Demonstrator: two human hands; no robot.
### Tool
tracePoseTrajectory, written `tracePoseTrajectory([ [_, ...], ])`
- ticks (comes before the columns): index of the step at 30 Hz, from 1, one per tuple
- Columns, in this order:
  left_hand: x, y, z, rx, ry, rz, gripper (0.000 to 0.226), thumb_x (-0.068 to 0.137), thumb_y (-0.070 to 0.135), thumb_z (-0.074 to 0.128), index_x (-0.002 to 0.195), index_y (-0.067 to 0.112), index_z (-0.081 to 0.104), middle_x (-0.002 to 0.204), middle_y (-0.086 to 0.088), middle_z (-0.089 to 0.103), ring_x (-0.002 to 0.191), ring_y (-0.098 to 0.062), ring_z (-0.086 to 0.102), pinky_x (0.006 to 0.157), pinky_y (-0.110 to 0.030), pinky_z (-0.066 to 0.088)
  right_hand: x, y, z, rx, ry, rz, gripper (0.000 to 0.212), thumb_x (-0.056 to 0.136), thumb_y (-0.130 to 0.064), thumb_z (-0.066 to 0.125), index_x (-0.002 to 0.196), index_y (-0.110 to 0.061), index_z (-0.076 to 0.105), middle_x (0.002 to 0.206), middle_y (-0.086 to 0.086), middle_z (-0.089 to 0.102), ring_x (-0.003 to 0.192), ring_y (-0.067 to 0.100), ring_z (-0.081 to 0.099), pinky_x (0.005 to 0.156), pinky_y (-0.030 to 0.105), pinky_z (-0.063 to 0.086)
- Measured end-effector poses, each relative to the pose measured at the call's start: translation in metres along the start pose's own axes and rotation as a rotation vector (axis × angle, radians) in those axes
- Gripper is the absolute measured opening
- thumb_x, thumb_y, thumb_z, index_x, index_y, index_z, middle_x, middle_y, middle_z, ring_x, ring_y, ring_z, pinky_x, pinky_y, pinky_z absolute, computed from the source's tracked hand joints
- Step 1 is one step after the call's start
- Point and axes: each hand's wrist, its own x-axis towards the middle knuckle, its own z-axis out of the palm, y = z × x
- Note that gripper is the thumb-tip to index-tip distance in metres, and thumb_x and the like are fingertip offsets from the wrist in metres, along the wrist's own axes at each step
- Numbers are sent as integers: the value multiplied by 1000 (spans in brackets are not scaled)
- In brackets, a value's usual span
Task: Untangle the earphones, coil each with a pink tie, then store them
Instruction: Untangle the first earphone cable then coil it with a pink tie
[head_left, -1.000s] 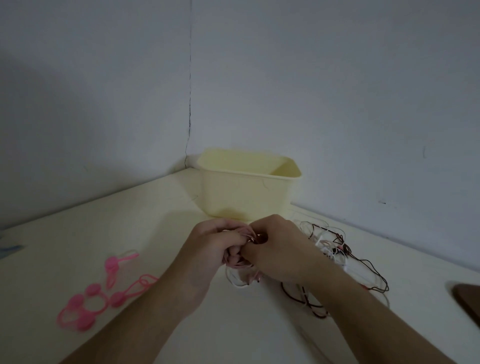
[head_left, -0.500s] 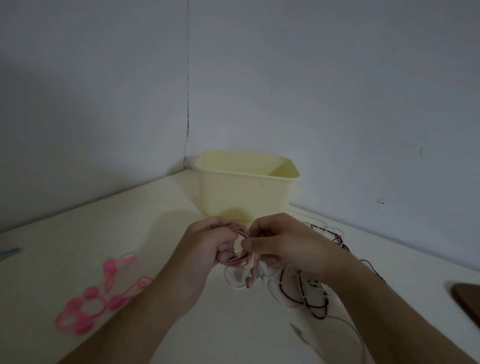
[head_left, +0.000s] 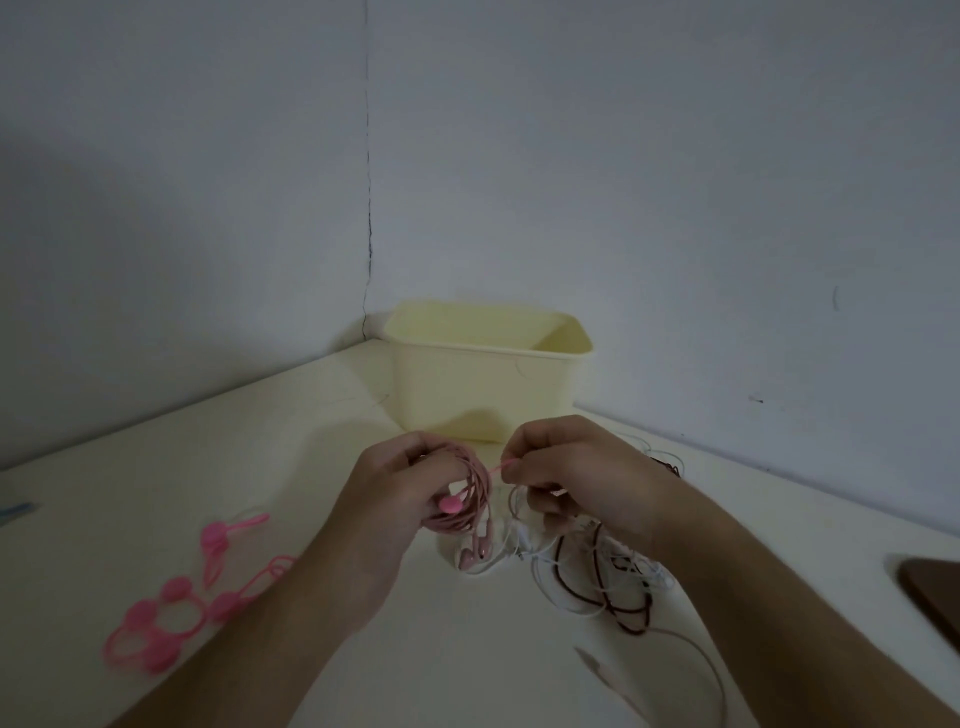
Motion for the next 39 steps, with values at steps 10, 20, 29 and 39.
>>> tracePoseTrajectory([
  [10,1,5,0,1,30,-22,26,69,18,69,86,-1,75,69,-19,49,66,-29,52,64,-39,48,3,-5,6,-198,-30,-126,20,75,-21,63,85,-5,70,85,11,70,81,20,66,83,42,54],
  [20,-1,5,0,-27,-25,2,32,72,16,69,96,-4,73,94,-39,68,81,-40,68,75,-46,52,7,6,21,136,-11,-189,27,92,-32,65,76,-10,68,79,17,61,80,32,59,81,47,47],
  [29,-2,6,1,45,4,9,29,73,20,66,92,-1,72,83,-33,63,75,-37,63,69,-42,50,7,6,29,229,2,-124,34,77,-19,72,103,3,71,95,24,74,91,37,68,87,48,48],
  [39,-3,9,4,12,28,19,21,85,10,66,95,-8,67,72,-32,57,63,-36,62,54,-35,48,7,8,29,276,-23,-87,20,67,-4,70,85,-5,77,80,19,70,73,26,64,69,33,43],
])
